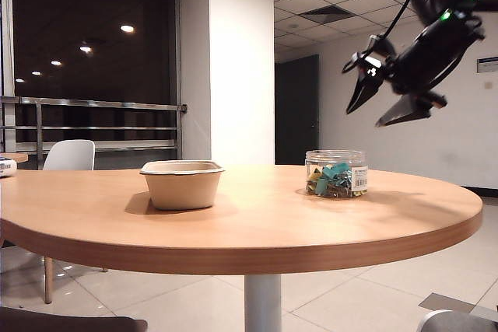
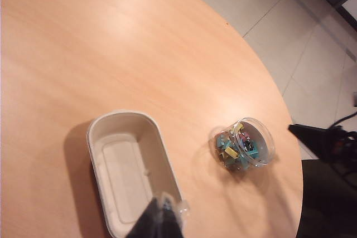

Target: Pick up the box filled with clips, pour some clips from it into the rectangular paper box, and then put the clip box back on the table.

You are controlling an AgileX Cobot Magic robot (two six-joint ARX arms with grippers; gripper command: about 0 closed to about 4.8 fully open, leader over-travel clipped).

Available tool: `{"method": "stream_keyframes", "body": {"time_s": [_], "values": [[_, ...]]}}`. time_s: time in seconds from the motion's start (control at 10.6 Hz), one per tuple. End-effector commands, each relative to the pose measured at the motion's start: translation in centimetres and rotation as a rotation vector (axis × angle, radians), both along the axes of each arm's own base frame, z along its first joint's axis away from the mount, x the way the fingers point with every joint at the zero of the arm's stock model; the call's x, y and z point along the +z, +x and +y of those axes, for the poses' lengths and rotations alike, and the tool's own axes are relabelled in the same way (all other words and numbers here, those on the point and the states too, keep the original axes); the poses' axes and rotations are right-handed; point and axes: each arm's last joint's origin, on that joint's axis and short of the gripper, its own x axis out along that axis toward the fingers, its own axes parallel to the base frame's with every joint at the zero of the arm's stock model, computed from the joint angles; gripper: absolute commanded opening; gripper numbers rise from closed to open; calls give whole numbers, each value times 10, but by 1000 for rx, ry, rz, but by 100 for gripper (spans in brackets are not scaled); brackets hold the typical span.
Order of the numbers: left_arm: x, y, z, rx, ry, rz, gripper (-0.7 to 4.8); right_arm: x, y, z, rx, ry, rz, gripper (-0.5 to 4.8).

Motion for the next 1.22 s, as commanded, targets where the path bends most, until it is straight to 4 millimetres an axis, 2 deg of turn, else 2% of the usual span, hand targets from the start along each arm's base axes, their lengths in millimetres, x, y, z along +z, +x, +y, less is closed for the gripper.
{"method": "stream_keyframes", "body": {"time_s": [0.09, 0.19, 0.38, 0.47, 1.22], "values": [[4, -1, 0, 0, -3, -22, -5, -25, 10, 5, 12, -6, 32, 323], [4, -1, 0, 5, -1, -23, -5, -34, 14, 6, 14, -9, 50, 305], [4, 0, 1, 20, 6, -30, -5, -35, 14, 7, 15, -11, 48, 290], [7, 1, 1, 20, 3, -55, -5, -35, 14, 8, 14, -17, 48, 251], [8, 1, 0, 20, 0, -68, -5, -50, 23, 14, 28, -46, 86, 241]]}}
